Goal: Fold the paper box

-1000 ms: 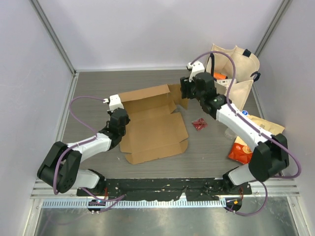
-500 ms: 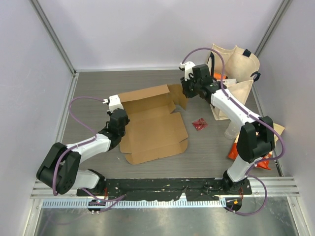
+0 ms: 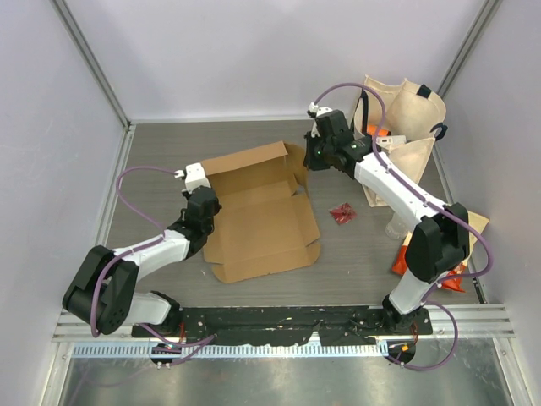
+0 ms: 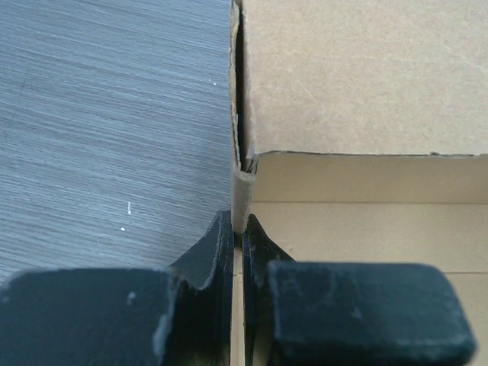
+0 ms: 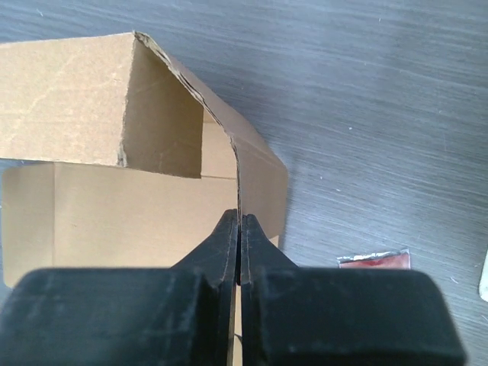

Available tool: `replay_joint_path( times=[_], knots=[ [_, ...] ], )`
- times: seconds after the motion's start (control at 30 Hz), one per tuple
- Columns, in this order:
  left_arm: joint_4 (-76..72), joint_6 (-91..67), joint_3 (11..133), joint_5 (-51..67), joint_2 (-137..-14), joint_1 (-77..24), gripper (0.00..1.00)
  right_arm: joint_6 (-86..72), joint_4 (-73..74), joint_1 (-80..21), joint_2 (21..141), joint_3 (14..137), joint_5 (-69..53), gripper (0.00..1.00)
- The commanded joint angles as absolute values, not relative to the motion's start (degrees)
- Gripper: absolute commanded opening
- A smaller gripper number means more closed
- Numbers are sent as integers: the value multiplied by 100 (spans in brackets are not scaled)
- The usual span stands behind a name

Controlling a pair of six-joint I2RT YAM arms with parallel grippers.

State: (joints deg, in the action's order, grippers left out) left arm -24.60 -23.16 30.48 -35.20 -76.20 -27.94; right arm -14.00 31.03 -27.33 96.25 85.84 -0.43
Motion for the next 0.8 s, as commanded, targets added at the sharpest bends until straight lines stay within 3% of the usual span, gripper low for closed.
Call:
replay_joint_path(
  times=[0.0, 0.1, 0.23, 0.27, 0.3, 0.4, 0.6, 0.77],
  knots=[
    [-2768, -2382, 3041, -3480, -7453, -2812, 0, -1523, 3164, -3172, 9404, 9184, 570, 1],
    [-2812, -2399, 3023, -3454, -7453, -2812, 0, -365, 2927, -3655, 9431, 9106, 1445, 2],
    [-2742, -2391, 3067, -3393, -7453, -2812, 0, 220, 2663, -3823, 9527, 8816, 1704, 2],
    [-2690, -2373, 3085, -3349, -7444, -2812, 3, 185, 2646, -3806, 9536, 8781, 1792, 1],
    [-2602, -2373, 3120, -3331, -7418, -2812, 19, 124, 2654, -3797, 9554, 8737, 1810, 1],
    [-2233, -2505, 3173, -3270, -7111, -2812, 51, -307, 2611, -3753, 9519, 8579, 1697, 1],
    [-1171, -2891, 3295, -3314, -6287, -2804, 67, -668, 2347, -3744, 9387, 8157, 1705, 1],
    [-431, -3724, 3147, -2498, -5319, -2839, 65, -895, 2242, -3727, 9317, 8051, 1679, 1]
  ],
)
